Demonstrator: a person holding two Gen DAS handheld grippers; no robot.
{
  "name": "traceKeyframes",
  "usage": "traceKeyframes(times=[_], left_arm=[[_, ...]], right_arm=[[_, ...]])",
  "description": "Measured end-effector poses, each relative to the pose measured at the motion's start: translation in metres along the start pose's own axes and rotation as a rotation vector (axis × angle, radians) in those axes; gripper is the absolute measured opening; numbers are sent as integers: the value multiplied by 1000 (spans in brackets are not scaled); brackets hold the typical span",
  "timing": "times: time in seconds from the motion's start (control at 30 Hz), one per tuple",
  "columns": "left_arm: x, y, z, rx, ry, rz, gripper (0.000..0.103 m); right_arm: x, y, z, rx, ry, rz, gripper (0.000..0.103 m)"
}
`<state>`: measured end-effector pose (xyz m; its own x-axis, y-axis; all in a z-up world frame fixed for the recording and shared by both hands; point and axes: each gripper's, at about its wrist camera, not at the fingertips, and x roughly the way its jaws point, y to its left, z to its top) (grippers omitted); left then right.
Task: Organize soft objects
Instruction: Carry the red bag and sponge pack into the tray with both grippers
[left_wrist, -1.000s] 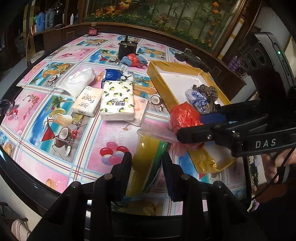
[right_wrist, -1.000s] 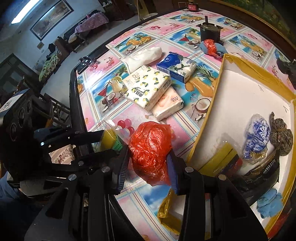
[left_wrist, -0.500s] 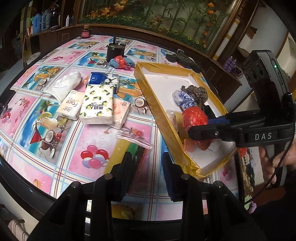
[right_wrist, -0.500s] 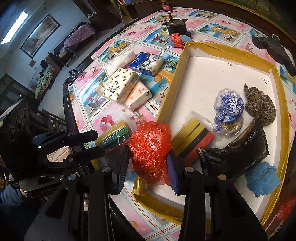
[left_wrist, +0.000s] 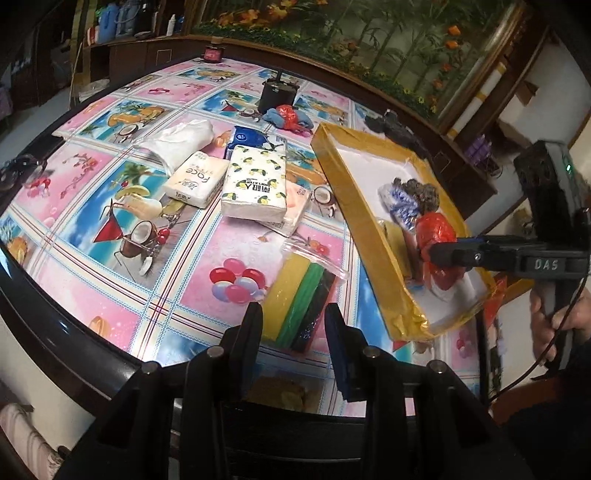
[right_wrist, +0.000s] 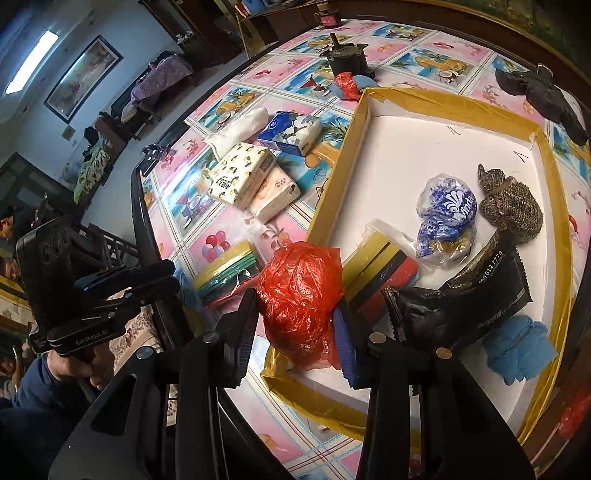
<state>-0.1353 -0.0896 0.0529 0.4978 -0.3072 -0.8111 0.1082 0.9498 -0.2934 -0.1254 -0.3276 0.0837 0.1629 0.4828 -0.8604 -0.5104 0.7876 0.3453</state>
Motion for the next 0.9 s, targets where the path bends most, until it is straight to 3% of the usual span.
traceKeyframes(times=[0.1,0.3,0.37,0.43,0.47,0.57,0.73,0.9], left_arm=[[21,-15,4,88,70,94,44],[54,-30,2,220,155,164,51],[58,-30,3,227,133,162,48],[58,-27,6,181,111,171,36],[55,-27,9,161,86,172,35],[41,-31,21,118,25,147,34],[18,-61,50,123,-59,23,34],[33,-103,67,169,-44,-73,35]], right_arm=[[3,-1,-1,-2,11,1,38],[-1,-5,-1,-6,9,-11,38],[-3,-12,0,8,5,-21,38],[-6,-19,0,25,0,-32,38],[-8,-24,0,34,-4,-37,38],[-14,-36,0,58,-19,-58,38],[-29,-64,-2,126,-49,-90,38],[-40,-83,-4,171,-68,-121,38]])
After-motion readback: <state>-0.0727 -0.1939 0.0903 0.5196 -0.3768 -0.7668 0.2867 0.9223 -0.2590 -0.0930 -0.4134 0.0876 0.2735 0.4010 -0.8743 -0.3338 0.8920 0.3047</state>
